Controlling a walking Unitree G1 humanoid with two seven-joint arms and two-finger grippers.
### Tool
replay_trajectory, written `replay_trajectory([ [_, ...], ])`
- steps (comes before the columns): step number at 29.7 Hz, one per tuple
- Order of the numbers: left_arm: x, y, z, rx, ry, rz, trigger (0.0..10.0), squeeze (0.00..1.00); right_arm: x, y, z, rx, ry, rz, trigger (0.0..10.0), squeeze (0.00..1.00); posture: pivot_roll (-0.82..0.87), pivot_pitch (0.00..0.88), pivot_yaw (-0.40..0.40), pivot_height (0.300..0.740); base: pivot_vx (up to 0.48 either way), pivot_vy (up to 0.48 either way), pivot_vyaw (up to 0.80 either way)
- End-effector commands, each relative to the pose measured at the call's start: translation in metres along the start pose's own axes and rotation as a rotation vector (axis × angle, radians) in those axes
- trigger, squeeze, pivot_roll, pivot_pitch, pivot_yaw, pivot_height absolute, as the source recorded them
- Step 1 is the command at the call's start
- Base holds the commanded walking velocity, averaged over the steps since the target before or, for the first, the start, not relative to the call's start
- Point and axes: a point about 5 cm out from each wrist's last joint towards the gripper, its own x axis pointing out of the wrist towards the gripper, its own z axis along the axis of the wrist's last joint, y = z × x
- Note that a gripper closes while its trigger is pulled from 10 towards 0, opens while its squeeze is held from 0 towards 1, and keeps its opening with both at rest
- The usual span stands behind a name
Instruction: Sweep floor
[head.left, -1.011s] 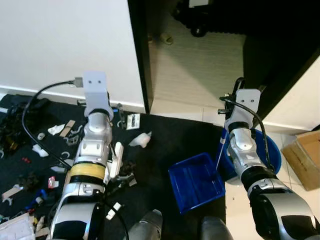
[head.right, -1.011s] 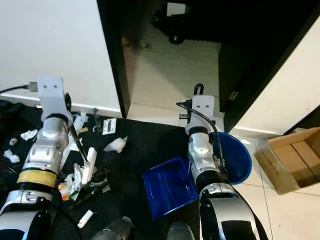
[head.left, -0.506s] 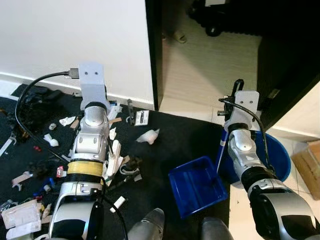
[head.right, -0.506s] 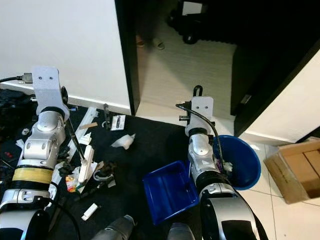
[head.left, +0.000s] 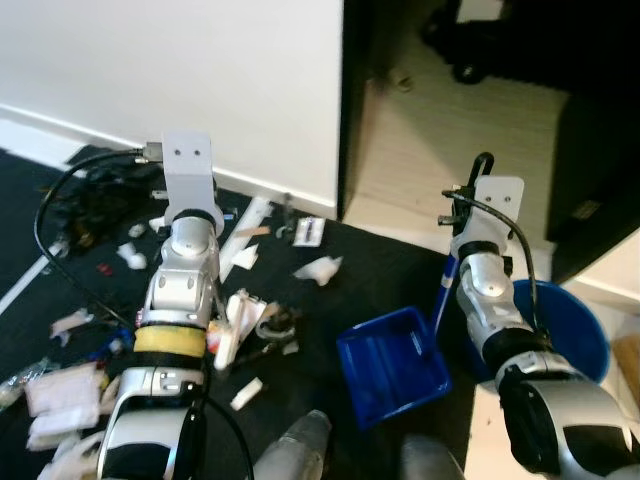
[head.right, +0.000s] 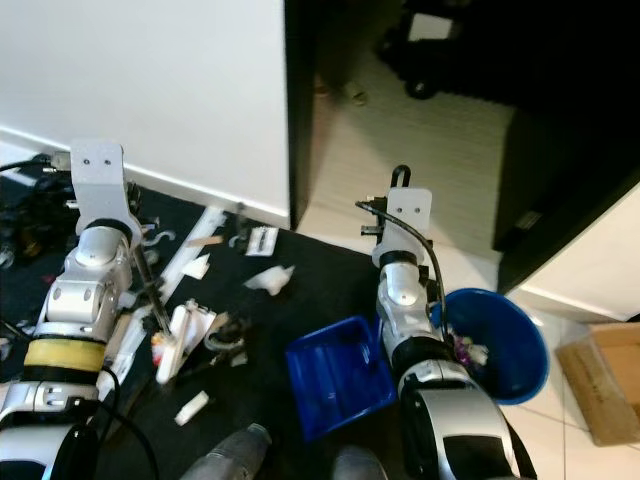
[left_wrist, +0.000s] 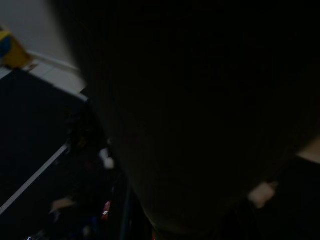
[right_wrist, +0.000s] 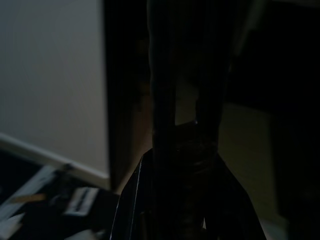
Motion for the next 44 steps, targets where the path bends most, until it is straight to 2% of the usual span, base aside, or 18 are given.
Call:
replay_trajectory([
  [1,-0.001,0.003,0.009,0.013,-0.033,0.013,10.0,0.00,0.001,0.000,0.002,0.015,-0.014,-0.007,10.0,0.00,0.10,0.050,-0.024,0.740,0.000,0.000,0.80],
  [17,-0.001,0.001,0.010,0.011,-0.012,0.004,10.0,0.00,0.003,-0.002,0.004,0.013,-0.018,-0.005,10.0,0.00,0.11,0.047,-0.025,0.740,0.000,0.000,0.80],
  [25,-0.001,-0.004,0.001,0.025,0.025,-0.014,10.0,0.00,0.005,-0.002,0.006,0.014,-0.019,0.002,10.0,0.00,0.11,0.041,-0.030,0.740,0.000,0.000,0.80],
  [32,-0.001,-0.010,-0.007,-0.006,0.035,-0.025,10.0,0.00,0.007,-0.009,0.007,0.023,-0.018,-0.018,10.0,0.00,0.11,0.039,-0.030,0.740,0.000,0.000,0.80],
  [35,0.002,-0.011,-0.013,-0.021,0.060,-0.016,10.0,0.00,0.008,-0.012,0.007,0.050,-0.004,-0.026,10.0,0.00,0.10,0.035,-0.031,0.740,0.000,0.000,0.00],
  [44,0.005,-0.012,-0.012,-0.035,0.060,-0.006,10.0,0.00,0.007,-0.014,0.006,0.061,-0.019,-0.034,10.0,0.00,0.10,0.035,-0.029,0.740,0.000,-0.471,0.00],
])
